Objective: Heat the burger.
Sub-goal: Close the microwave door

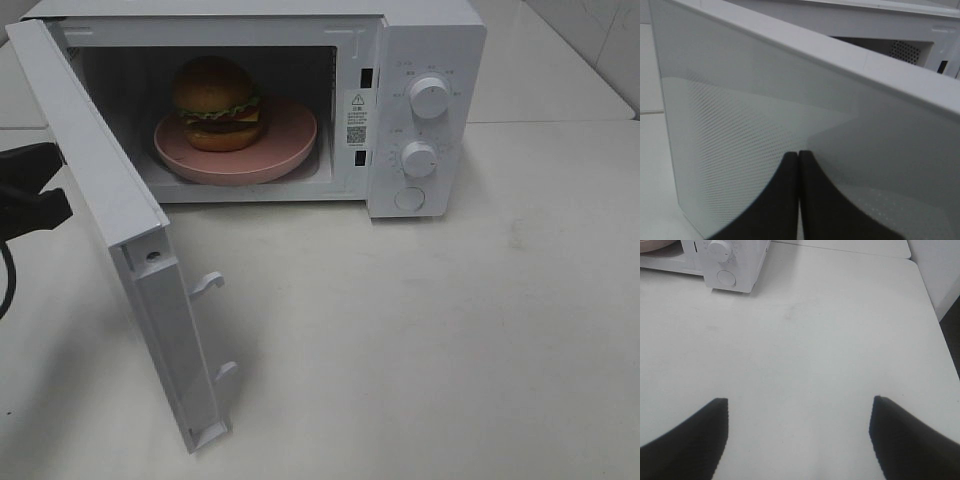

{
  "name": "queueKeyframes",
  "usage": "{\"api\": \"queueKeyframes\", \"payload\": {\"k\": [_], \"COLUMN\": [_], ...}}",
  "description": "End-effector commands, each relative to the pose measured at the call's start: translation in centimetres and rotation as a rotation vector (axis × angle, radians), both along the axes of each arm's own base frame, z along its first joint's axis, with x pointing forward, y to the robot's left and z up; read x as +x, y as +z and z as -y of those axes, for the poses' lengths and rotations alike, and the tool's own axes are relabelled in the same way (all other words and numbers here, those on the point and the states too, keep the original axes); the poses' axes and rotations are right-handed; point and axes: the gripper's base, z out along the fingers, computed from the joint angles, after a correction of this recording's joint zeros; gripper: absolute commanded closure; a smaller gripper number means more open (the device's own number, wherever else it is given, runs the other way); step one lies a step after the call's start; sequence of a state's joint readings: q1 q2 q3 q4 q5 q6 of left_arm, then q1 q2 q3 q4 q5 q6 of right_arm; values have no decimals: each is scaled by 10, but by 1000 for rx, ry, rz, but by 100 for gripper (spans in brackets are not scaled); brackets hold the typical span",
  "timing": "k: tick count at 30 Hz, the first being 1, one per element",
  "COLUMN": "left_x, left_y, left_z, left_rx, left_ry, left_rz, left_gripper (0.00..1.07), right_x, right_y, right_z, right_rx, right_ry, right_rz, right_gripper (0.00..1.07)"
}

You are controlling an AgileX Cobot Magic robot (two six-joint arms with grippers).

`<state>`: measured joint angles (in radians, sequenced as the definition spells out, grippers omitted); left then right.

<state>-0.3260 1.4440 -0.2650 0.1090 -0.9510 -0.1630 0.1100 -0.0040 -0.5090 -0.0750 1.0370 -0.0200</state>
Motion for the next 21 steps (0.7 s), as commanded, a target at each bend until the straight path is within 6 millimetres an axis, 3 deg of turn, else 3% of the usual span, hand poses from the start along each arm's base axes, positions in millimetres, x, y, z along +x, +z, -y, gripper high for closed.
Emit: {"api": "queueKeyframes", "payload": {"k": [1, 21], "left_x": [6, 48], "left_y": [2, -3], "left_z": [12, 88], "left_rx": [16, -36], "left_ry": [-18, -62], "left_rz": [35, 32], "left_gripper": [107, 107], "right_x": [-3, -3], "right_y": [-1, -1], "right_z": [1, 1], "right_rx": [4, 4], "right_ry": [-6, -6], "right_rz": [28, 28], "right_gripper": [31, 31]}}
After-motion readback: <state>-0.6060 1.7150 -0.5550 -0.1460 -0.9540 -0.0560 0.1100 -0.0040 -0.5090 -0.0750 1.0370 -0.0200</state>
